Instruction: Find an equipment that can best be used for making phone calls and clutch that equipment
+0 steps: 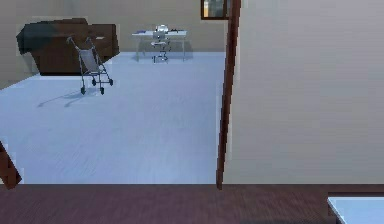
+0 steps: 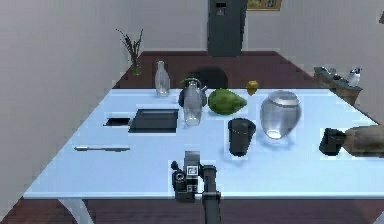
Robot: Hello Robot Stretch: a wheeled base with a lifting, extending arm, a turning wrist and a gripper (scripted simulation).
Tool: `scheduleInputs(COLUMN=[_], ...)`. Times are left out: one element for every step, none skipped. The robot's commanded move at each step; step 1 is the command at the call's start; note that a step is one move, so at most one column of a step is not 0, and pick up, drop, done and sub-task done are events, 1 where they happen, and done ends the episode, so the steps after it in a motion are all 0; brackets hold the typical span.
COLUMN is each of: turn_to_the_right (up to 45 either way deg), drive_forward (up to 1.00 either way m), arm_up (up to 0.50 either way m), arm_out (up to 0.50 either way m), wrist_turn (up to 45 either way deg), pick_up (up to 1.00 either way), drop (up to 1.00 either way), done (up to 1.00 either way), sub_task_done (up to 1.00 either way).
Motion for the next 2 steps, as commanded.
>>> scheduleInputs(turn_to_the_right=[0.0, 0.0], drive_forward=[0.00, 0.00], arm_up=[0.10, 0.00], arm_out=[0.00, 0.00], wrist_turn=[0.0, 0.0], pick_up=[0.00, 0.00], drop=[0.00, 0.00], done=[0.00, 1.00], sub_task_done=[0.00, 0.00])
